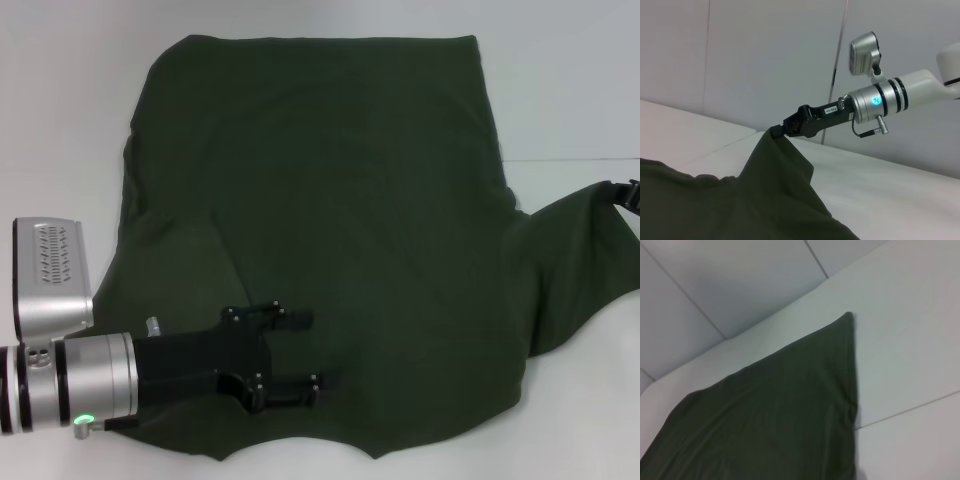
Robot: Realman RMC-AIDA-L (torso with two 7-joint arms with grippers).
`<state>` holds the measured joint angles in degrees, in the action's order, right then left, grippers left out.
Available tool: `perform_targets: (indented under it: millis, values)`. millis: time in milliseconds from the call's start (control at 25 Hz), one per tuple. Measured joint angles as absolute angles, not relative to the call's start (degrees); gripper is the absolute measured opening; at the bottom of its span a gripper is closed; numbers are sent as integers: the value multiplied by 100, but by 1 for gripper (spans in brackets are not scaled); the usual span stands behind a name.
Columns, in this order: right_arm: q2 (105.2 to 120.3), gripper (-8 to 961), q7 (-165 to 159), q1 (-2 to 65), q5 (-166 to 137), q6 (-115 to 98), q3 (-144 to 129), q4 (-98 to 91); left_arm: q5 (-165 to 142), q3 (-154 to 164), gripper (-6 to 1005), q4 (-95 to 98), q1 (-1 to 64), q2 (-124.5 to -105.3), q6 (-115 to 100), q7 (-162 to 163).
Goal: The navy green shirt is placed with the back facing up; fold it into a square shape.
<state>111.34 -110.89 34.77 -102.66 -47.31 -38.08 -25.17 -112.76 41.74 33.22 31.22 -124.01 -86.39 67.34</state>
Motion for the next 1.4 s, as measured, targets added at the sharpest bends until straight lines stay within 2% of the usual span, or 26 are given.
perform_targets:
  millis: [1400]
  values:
    - [11108,83,-10620,3571,-10714,-4878,-4236,-3025,-11255,4201,815,3314,3146,-12401,-8523,6870]
